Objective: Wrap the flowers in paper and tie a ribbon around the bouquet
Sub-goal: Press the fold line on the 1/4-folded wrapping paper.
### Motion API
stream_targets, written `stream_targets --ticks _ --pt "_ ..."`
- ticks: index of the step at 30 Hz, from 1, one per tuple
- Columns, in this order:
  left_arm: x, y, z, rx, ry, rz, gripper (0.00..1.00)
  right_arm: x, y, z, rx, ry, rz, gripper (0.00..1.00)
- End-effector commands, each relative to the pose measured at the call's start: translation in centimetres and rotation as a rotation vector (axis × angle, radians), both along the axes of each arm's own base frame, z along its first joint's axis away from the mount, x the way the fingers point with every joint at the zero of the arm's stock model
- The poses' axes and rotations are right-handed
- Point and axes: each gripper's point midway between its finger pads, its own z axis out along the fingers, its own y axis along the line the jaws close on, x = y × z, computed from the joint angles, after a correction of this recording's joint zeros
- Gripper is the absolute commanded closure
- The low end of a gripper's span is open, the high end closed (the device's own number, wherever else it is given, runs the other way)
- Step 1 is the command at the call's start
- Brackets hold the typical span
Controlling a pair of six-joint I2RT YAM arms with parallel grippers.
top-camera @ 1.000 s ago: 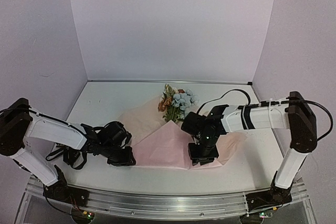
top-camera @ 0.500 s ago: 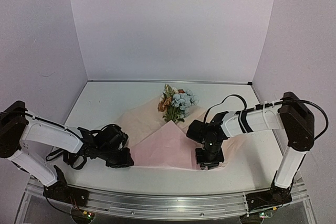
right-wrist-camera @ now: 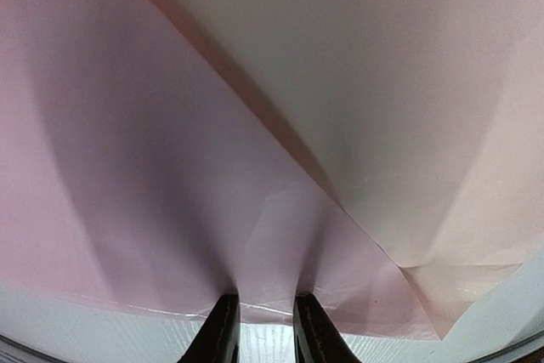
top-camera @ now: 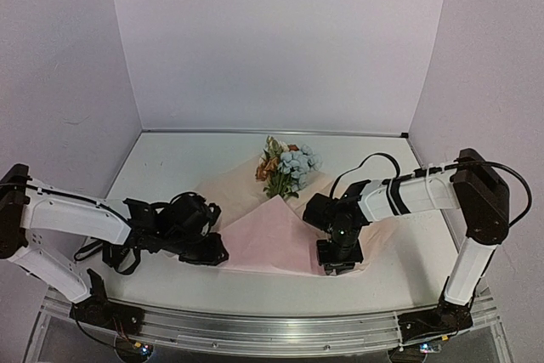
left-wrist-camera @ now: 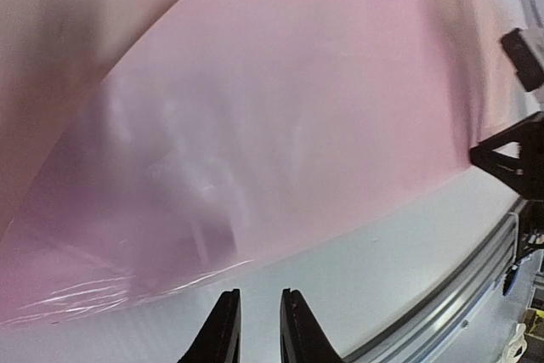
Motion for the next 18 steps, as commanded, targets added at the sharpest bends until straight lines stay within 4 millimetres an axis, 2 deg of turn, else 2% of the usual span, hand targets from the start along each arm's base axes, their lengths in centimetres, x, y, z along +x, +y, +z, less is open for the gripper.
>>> stream_targets --ticks 1,5,6,9,12,18 --pt "1.4 -5.2 3.5 -0.056 -0.138 -0.118 0.81 -0.6 -1.2 -0.1 -0.044 0.028 0.021 0.78" --pt "1.3 -9.3 2.3 -0.029 -0.157 -0.228 0.81 -0.6 -1.2 0.1 -0.046 0.031 0.024 0.78" --pt "0.8 -10.2 1.3 -0.026 -0.138 -0.261 0.81 -0.6 -1.1 0.1 -0.047 0.031 0.024 0.79" --pt "0.3 -11.9 -0.2 -0.028 -0.117 -0.301 0.82 -0.5 -1.2 0.2 -0.051 0.029 0.022 0.79" --pt "0.1 -12.2 -1.6 -0.011 -0.104 -0.299 0.82 -0.5 -1.2 0.3 -0.052 0.03 0.02 0.79" --pt "0.0 -10.3 -3.2 0.028 -0.085 -0.241 0.83 -0.7 -1.7 0.2 -0.069 0.031 0.018 0.79"
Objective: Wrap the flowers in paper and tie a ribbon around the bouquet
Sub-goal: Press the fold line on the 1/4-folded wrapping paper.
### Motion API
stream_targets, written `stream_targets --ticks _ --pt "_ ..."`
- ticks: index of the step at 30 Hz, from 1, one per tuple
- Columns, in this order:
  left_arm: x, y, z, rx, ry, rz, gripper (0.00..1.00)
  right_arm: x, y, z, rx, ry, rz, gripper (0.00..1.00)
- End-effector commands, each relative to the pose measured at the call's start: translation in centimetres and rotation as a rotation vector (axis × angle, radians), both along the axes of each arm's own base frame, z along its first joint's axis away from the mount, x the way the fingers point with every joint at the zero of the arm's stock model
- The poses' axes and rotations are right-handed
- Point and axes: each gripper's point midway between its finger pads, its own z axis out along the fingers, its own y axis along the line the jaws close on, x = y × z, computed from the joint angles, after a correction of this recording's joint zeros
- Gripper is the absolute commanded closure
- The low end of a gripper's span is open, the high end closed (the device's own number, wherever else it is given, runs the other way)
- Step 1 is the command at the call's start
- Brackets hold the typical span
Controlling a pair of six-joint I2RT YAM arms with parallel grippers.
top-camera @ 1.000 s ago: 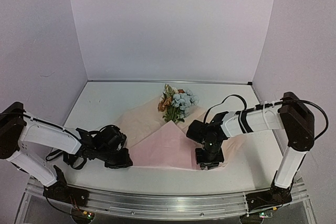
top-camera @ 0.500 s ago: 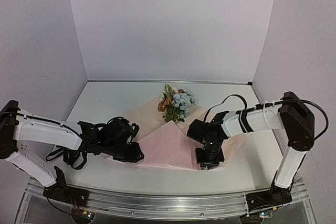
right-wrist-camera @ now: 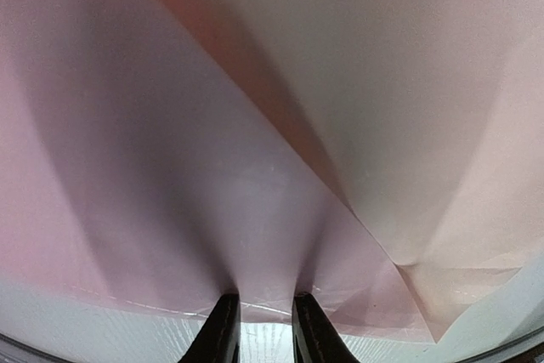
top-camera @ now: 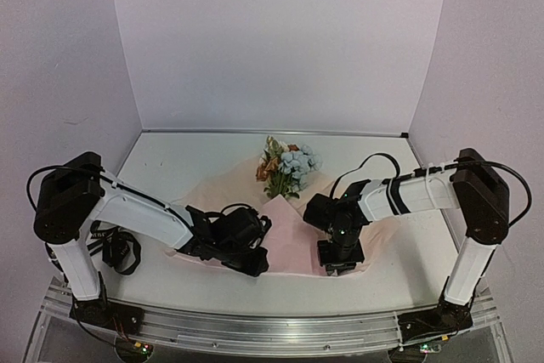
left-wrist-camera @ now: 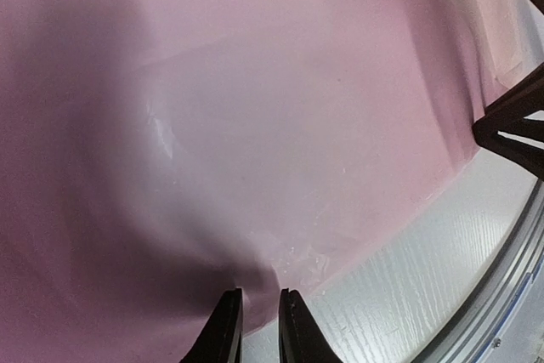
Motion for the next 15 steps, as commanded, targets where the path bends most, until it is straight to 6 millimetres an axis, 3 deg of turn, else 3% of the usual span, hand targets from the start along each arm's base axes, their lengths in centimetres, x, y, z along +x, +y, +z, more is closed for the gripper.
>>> stream_targets --ticks 1,15 --pt "0.1 0.7 0.0 -0.015 -0.006 0.038 0.83 -0.4 -1.4 0.1 -0.059 0.015 0.003 0.79" --pt "-0.5 9.7 -1.6 0.117 -0.032 0.248 0.82 -0.8 -2.6 -0.3 -0.09 0.027 0.002 0.79"
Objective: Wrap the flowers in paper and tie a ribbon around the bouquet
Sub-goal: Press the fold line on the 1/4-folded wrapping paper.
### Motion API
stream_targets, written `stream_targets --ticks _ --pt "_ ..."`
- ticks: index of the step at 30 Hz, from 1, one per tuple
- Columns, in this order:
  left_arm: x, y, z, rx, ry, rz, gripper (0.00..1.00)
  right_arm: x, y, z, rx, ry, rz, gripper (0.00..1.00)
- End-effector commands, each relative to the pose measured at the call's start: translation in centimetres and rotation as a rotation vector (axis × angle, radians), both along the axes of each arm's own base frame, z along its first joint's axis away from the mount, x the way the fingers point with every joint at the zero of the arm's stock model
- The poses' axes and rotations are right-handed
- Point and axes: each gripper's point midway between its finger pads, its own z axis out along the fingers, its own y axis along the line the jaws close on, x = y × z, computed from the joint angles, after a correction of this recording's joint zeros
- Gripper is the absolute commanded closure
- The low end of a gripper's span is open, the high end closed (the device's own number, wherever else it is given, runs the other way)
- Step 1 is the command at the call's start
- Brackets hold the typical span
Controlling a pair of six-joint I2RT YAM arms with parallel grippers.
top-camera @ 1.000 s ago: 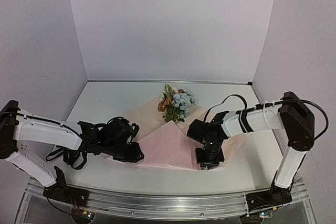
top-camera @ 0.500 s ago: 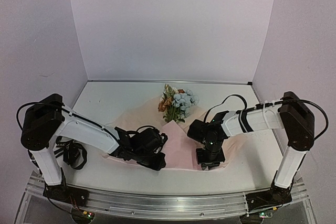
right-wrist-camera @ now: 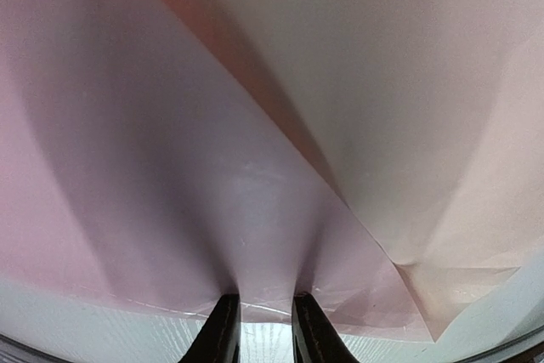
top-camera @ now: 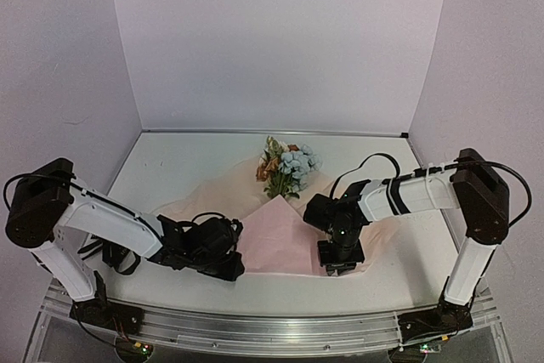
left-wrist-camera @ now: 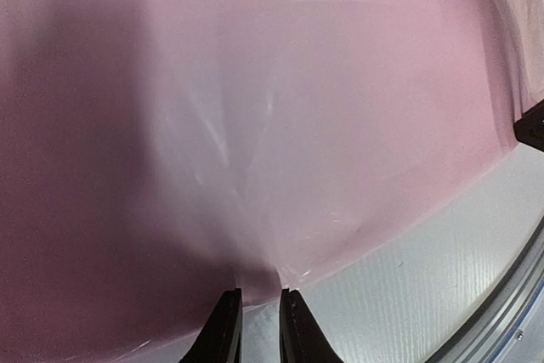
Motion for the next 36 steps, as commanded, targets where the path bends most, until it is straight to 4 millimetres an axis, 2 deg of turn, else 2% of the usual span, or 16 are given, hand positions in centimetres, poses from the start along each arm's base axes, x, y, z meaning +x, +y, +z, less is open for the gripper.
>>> stream_targets --ticks 1,9,14,18,23,26,28,30,32,34,36 --pt "0.2 4.3 -1.2 0.105 -0.007 0.125 0.82 -0.9 -2.4 -0.2 -0.085 0.029 0.003 0.79" --pt "1.3 11.9 -2.5 0.177 0.043 0.405 0.8 -1.1 -2.8 -0.3 -0.088 0.035 0.007 0.79" --pt "0.9 17.4 -3.0 0.235 0.09 0.613 0.81 -1.2 -3.0 -0.3 -0.087 0.038 0.008 0.79" --pt "0.3 19.9 -2.6 0.249 0.102 0.734 0.82 -1.1 -3.1 -0.2 -0.085 0.037 0.01 0.79" --pt "0.0 20.4 -2.2 0.209 0.115 0.795 0.83 -0.9 -3.4 0.0 -0.08 0.03 0.005 0.79" --pt "0.6 19.5 -1.4 0.183 0.096 0.754 0.83 -0.7 -2.9 0.7 -0.05 0.025 -0.001 0.79" --pt "1.6 18.4 -0.1 0.169 0.058 0.699 0.83 -0.5 -2.4 1.8 -0.02 0.012 0.002 0.76" --pt "2.6 17.1 1.4 0.159 0.021 0.643 0.81 -0.2 -2.4 3.2 -0.005 -0.013 0.004 0.71" --pt "3.7 15.7 3.3 0.143 -0.024 0.584 0.81 -0.2 -2.9 4.8 0.003 -0.047 0.005 0.59" --pt "4.5 14.7 4.7 0.133 -0.056 0.54 0.81 -0.2 -3.8 5.7 -0.003 -0.082 -0.005 0.48" --pt "5.2 13.6 6.0 0.121 -0.084 0.5 0.81 -0.4 -4.7 6.1 -0.008 -0.107 -0.024 0.43"
